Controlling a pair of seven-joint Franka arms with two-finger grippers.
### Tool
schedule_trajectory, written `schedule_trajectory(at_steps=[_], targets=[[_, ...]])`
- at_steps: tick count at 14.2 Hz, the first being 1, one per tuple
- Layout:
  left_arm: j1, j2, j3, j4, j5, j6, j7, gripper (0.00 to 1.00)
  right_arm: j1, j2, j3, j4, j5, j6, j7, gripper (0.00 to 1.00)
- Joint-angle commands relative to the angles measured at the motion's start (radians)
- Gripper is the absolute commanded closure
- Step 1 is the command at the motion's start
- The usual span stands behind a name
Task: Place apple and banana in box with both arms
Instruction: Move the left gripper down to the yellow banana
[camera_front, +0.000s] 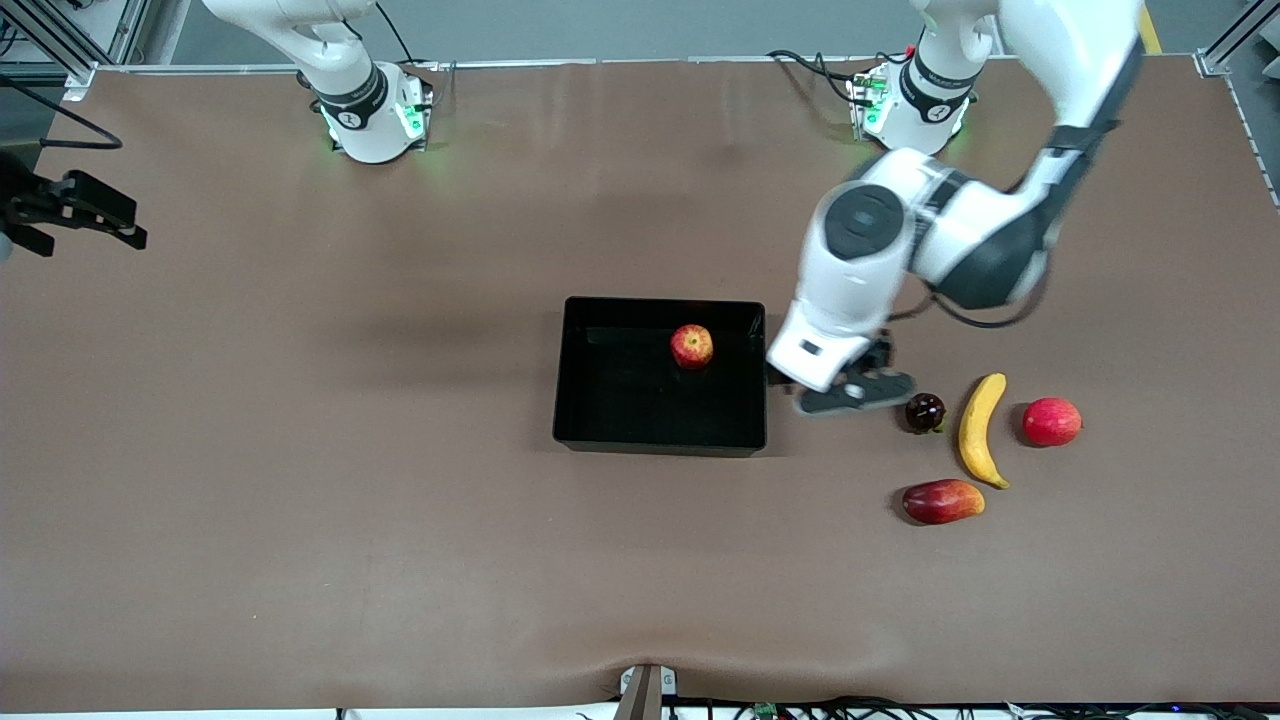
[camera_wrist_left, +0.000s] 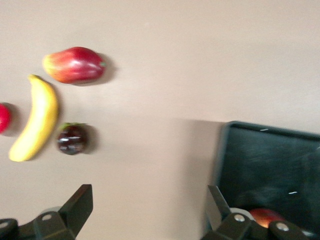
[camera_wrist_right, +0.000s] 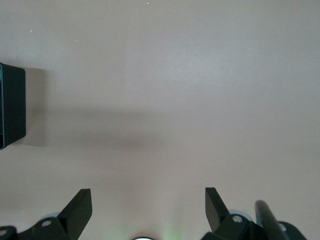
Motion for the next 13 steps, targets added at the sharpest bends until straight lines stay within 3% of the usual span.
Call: schedule_trajectory(at_steps=[1, 7, 10, 13], targets=[[0.094, -0.006, -0.016, -0.019, -0.04, -0.041, 0.189, 0.0, -0.005, -0.011, -0.009, 0.036, -0.015, 0.001, -0.025, 0.0], [0.341, 0.018, -0.015, -0.085, -0.026, -0.003, 0.636, 0.0, 0.001, -0.005, -0.002, 0.046, -0.016, -0.063, -0.019, 0.0], [0.444, 0.058, -0.013, -0.171, -0.02, 0.188, 0.734, 0.0, -0.01, -0.006, -0.008, 0.052, -0.002, -0.069, -0.02, 0.0], [0.474, 0.092, -0.005, -0.234, 0.021, 0.334, 0.736, 0.0, -0.013, -0.006, -0.009, 0.05, -0.001, -0.083, -0.017, 0.0]])
